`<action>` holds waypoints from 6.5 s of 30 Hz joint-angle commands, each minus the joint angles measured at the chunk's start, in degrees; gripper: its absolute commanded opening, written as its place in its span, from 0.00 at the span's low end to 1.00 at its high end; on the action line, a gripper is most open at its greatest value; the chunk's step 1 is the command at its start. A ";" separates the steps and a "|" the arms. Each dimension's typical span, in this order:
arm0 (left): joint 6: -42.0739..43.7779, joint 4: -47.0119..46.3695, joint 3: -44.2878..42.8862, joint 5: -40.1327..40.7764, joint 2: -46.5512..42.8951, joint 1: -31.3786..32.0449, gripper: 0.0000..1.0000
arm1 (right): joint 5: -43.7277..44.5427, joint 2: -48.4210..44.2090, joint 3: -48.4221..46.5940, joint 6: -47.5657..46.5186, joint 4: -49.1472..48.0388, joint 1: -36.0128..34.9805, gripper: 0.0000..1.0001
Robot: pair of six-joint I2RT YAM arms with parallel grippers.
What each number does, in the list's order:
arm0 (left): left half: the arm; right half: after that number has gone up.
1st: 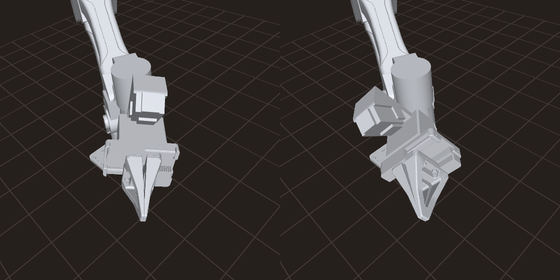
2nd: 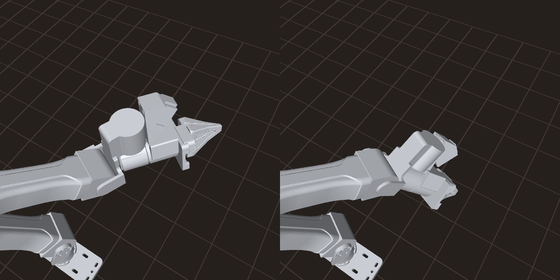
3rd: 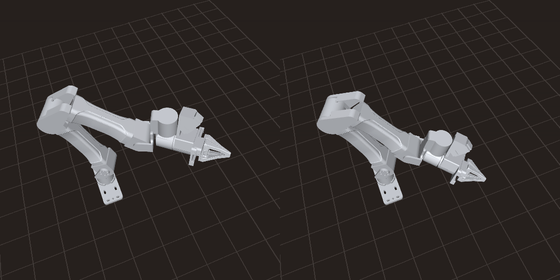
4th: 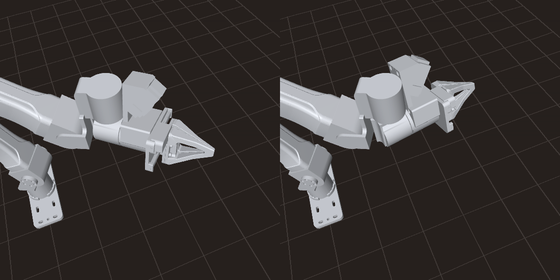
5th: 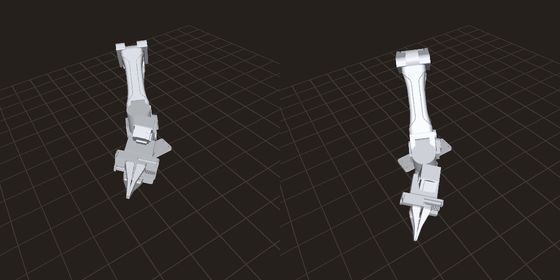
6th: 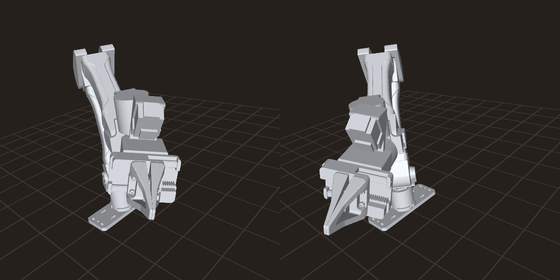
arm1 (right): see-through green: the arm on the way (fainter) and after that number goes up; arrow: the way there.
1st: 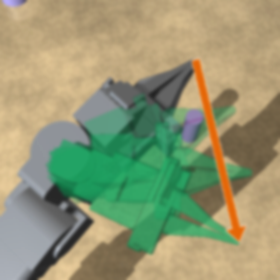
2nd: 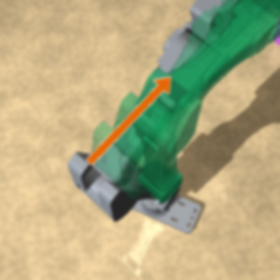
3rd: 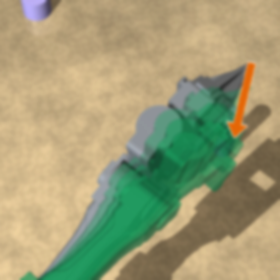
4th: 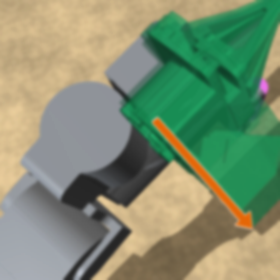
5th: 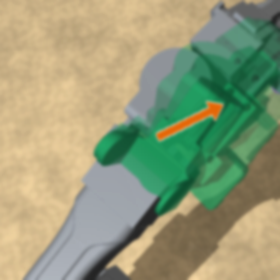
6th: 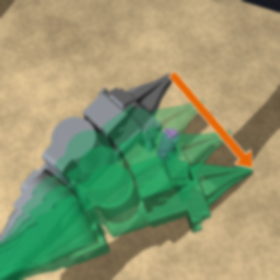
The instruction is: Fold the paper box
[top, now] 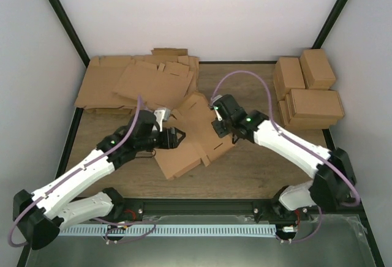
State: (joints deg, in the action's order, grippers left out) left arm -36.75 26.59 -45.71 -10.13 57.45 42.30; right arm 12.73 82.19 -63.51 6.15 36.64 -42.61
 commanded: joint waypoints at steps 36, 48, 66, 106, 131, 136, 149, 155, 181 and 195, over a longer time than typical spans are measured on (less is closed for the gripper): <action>26.93 11.82 -16.02 -10.76 6.39 -10.99 0.86 | 5.51 -15.19 21.41 -69.49 -29.71 -16.06 0.01; 44.95 11.40 -9.55 -3.82 6.14 0.39 0.83 | 5.79 -15.12 25.62 -72.04 -38.85 -16.03 0.01; 64.38 3.10 -2.36 17.82 7.84 10.07 0.48 | 2.15 -17.29 25.64 -70.08 -36.63 -16.06 0.01; 67.07 1.91 -0.39 24.80 6.52 16.62 0.04 | 6.19 -34.83 12.76 37.98 -14.69 -9.16 0.83; 67.36 2.07 0.65 40.12 5.23 25.56 0.04 | -2.41 -31.68 23.69 88.92 -18.33 -9.10 0.53; 67.26 1.78 1.27 40.50 4.58 26.42 0.04 | -3.38 -28.49 24.02 90.23 -21.60 -9.16 0.51; 67.16 1.53 1.53 40.55 4.25 27.73 0.04 | -2.98 -21.90 23.87 92.18 -24.57 -9.07 0.40; 67.12 1.54 1.76 40.24 3.60 27.90 0.05 | -3.31 -20.72 23.24 92.31 -23.67 -9.07 0.26; 25.19 13.14 -19.78 13.77 3.62 8.70 1.00 | -18.05 -18.06 32.26 77.25 -60.88 -5.17 0.01; 24.36 8.17 -15.22 -5.43 8.20 -2.13 1.00 | -32.84 -15.90 39.82 70.73 -72.84 4.37 0.01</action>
State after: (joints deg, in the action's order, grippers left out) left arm -12.25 35.73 -62.78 -11.57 63.26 40.47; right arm -17.04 66.98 -22.61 81.08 -33.43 -38.52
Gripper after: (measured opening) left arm 0.999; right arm 0.022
